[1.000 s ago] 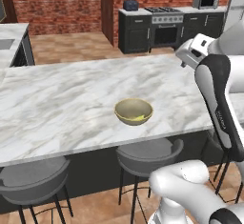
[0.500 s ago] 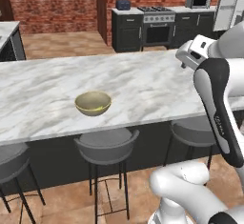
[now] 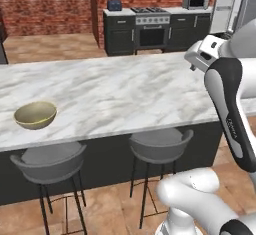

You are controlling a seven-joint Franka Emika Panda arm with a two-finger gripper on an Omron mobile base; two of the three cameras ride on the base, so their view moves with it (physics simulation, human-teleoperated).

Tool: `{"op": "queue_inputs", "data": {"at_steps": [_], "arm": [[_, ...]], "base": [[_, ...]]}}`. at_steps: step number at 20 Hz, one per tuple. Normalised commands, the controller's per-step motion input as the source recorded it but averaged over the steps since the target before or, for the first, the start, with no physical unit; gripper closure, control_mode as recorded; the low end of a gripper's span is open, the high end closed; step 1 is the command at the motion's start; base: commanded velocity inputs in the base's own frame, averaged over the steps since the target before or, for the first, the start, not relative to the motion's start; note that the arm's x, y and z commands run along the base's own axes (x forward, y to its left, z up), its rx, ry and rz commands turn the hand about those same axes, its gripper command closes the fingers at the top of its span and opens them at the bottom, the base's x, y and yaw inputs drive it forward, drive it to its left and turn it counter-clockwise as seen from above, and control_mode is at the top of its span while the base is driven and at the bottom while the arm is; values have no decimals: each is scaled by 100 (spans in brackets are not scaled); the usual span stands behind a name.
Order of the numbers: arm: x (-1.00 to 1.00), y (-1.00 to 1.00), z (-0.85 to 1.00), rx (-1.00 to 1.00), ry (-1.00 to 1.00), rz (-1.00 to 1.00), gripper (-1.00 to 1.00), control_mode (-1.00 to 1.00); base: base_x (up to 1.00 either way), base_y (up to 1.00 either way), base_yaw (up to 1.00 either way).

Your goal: There is a bowl on the dining counter. Grab a lemon wedge from the fridge and place it in the bowl. Then get the liquor bottle and glass cup from the cabinet and place them next to the bowl.

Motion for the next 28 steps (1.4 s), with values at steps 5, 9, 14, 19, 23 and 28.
{"op": "queue_inputs", "data": {"at_steps": [5,9,14,19,23,28], "arm": [[0,0,0,0,0,0,-100,100],[0,0,0,0,0,0,-100,100],[0,0,0,0,0,0,-100,100],[0,0,0,0,0,0,-100,100],[0,0,0,0,0,0,-100,100],[0,0,0,0,0,0,-100,100]], "base": [[0,-100,0],[0,-100,0],[0,-100,0],[14,-100,0],[36,-100,0],[45,-100,0]]}}
